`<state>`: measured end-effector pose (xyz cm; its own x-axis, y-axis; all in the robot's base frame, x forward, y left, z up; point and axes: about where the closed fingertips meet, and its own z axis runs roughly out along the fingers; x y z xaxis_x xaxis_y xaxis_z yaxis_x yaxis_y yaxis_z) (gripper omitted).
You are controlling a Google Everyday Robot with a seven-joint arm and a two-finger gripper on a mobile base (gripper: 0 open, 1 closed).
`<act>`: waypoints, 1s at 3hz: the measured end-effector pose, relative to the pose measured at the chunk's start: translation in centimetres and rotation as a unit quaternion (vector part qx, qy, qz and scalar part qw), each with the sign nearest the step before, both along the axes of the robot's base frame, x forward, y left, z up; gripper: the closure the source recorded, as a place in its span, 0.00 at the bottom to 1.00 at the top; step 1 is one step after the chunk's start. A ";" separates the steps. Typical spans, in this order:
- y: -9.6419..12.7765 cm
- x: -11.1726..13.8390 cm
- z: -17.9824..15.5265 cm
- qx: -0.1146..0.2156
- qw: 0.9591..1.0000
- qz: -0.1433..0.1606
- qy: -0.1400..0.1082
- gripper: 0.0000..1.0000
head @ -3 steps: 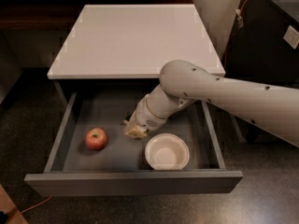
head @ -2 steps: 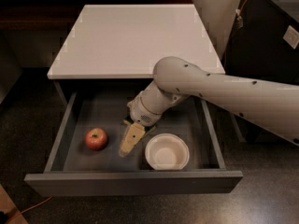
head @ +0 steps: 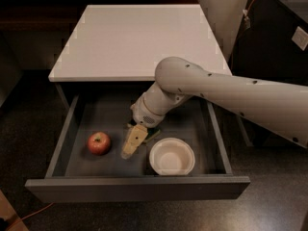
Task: Pick apple from top drawer and place on counter
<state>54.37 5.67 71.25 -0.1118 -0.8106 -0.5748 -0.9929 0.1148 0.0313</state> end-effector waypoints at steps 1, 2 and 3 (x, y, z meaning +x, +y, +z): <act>1.3 3.3 -2.0 -0.013 1.000 -0.004 0.002 0.00; 2.3 5.6 -3.9 -0.023 1.000 -0.008 0.002 0.00; 4.0 7.2 -5.6 -0.031 1.000 -0.003 0.001 0.00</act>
Offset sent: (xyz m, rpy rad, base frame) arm 0.0833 0.0330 -0.0570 -0.0676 -0.0020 -0.0255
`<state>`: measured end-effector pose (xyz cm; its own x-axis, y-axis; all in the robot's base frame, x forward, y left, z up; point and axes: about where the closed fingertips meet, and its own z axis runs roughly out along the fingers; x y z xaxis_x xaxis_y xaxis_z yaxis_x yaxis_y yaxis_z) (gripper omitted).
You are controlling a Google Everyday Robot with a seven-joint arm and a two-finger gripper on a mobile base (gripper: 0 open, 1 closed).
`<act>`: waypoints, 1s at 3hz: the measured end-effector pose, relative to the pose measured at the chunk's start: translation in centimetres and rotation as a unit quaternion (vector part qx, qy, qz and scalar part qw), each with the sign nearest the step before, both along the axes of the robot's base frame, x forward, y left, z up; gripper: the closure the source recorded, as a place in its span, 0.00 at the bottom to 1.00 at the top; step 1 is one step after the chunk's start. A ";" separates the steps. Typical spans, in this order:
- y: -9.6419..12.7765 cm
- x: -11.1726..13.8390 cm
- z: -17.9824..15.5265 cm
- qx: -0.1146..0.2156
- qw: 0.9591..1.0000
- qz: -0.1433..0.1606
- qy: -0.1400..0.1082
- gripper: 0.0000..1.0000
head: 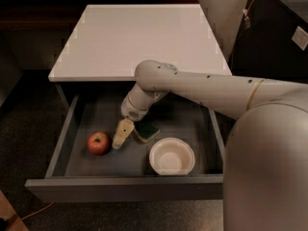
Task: Pick apple from top drawer and place on counter
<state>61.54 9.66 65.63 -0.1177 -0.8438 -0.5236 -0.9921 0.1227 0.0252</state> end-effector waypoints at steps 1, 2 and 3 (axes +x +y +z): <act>2.7 0.2 -0.7 0.007 1.000 0.020 0.000 0.00; 5.9 -0.5 -1.4 0.015 0.999 0.052 0.004 0.00; 7.4 -1.1 -1.8 0.017 0.997 0.070 0.010 0.00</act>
Offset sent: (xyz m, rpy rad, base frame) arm -0.0070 0.0838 -0.0141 0.0469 0.0042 0.1460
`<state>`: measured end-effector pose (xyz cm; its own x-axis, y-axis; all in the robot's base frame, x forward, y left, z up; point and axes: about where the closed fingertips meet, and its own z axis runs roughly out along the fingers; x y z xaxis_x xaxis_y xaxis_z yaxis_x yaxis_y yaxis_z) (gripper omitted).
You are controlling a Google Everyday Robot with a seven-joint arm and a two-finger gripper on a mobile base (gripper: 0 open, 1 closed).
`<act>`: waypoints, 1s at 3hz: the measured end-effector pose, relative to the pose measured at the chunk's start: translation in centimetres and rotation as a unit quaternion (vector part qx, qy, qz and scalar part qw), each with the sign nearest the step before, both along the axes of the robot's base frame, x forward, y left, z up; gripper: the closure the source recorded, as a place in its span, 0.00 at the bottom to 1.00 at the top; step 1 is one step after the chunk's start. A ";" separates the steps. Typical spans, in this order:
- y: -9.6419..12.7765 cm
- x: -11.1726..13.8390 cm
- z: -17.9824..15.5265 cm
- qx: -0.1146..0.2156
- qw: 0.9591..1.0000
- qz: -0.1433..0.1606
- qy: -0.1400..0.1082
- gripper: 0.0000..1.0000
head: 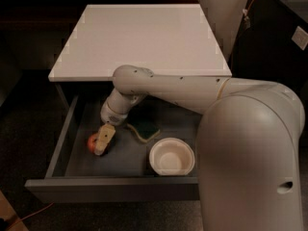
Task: Pick apple from top drawer and place on counter
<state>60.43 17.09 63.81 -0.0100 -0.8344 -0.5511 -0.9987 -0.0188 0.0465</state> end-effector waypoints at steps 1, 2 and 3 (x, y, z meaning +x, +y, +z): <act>0.4 -1.0 -0.5 -0.005 1.000 0.010 0.013 0.00; 0.3 -1.9 -0.9 -0.011 1.000 0.014 0.023 0.15; 0.0 -2.5 -1.0 -0.018 0.999 0.014 0.029 0.39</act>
Offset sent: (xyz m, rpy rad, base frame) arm -0.0265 -0.0014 -0.0088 -0.0354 0.0656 0.0332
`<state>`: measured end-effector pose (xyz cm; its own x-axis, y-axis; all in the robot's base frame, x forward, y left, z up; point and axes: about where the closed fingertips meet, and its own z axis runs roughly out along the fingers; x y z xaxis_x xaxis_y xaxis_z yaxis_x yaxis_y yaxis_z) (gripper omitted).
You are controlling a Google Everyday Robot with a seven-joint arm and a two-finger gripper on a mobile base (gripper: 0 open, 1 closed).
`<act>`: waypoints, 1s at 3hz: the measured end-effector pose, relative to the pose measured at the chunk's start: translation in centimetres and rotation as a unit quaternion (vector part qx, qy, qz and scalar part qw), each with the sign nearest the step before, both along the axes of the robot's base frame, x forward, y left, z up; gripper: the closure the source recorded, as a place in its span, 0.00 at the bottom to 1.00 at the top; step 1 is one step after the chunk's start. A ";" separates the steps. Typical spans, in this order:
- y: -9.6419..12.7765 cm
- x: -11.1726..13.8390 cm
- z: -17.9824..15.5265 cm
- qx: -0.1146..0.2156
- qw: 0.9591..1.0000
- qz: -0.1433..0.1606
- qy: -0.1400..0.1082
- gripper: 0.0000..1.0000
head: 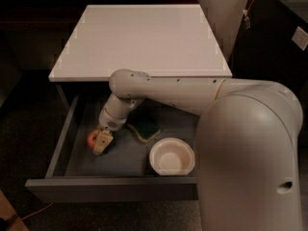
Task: Pick apple from top drawer and place on counter
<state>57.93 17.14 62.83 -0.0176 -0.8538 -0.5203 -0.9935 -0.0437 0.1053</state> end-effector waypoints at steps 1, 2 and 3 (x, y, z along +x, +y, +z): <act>-0.4 -0.1 0.8 0.002 1.000 -0.005 -0.001 0.61; -1.4 0.4 4.6 0.019 0.999 -0.015 -0.024 0.92; -2.7 0.9 8.1 0.040 0.998 -0.023 -0.036 1.00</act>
Offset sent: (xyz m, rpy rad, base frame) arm 0.0096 -0.0242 0.0765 0.0600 -0.0978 -0.0539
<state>58.79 14.44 70.89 -0.0155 -0.8081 -0.5889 -0.9995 -0.0033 0.0309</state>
